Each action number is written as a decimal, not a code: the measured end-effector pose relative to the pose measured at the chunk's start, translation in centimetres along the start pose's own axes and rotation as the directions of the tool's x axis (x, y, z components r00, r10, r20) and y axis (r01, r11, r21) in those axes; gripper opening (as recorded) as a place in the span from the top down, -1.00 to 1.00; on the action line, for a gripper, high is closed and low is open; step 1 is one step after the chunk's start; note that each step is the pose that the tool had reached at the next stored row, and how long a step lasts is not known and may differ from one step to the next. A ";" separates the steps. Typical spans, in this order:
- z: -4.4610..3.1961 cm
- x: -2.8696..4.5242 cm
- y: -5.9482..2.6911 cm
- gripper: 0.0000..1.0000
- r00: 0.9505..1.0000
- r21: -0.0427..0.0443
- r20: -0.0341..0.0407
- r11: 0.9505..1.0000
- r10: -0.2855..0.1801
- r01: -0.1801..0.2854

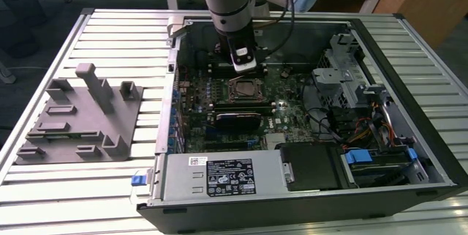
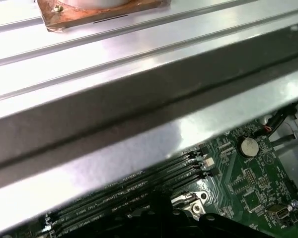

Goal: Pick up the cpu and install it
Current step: 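Install the first cpu locking lever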

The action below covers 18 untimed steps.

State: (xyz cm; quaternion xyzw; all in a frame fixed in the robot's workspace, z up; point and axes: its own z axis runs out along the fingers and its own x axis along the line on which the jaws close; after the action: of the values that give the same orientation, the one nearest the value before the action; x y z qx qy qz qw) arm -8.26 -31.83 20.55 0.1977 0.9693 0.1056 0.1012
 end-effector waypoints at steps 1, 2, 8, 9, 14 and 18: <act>0.04 0.02 0.01 0.79 1.000 0.001 0.002 1.000 -0.001 0.001; 0.10 0.03 0.01 0.79 1.000 0.001 0.004 1.000 -0.001 0.001; 0.52 0.12 -0.06 0.79 1.000 0.001 0.018 1.000 -0.005 0.005; 0.57 0.13 -0.06 0.79 1.000 0.002 0.020 1.000 -0.006 0.006; 0.74 0.16 -0.10 0.79 1.000 0.014 0.029 1.000 -0.010 0.010; 0.97 0.21 -0.13 0.79 0.999 0.016 0.031 1.000 -0.011 0.011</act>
State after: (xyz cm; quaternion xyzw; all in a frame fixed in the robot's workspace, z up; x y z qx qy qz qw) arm -8.26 -31.70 19.55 0.1949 0.9694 0.0944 0.1153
